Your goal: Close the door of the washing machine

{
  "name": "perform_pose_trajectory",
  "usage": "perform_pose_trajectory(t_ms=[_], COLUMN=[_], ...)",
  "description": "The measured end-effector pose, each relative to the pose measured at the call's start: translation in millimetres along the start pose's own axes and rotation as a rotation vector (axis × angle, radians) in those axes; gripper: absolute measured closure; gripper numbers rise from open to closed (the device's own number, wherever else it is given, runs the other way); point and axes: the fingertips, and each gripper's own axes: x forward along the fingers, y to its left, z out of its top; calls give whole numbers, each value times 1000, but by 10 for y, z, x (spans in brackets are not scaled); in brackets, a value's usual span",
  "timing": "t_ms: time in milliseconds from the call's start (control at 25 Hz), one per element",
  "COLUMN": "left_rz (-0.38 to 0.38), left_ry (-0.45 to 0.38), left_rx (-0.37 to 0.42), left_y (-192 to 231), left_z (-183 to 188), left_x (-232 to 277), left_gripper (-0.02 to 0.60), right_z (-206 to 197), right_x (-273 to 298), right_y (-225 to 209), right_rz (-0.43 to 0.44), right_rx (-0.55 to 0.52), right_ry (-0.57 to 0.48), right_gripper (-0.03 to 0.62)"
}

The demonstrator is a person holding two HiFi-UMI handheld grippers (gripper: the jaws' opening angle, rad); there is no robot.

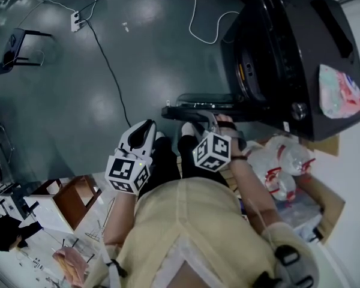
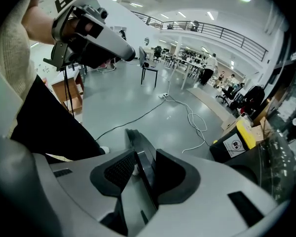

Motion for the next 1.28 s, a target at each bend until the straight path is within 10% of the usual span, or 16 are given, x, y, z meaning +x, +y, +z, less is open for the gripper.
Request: perform_pose_trajectory(t_ms=[1280], left_rz=[-213], left_ry=[27], left_rx=[117], left_y=[900], left_z=[1101], left_x=[983], left_gripper=[549], right_z=[106], right_x=[390], right_y=[-1177], right_rz=[-115], right_rx=[266], right_ry=[149], right_gripper=[461])
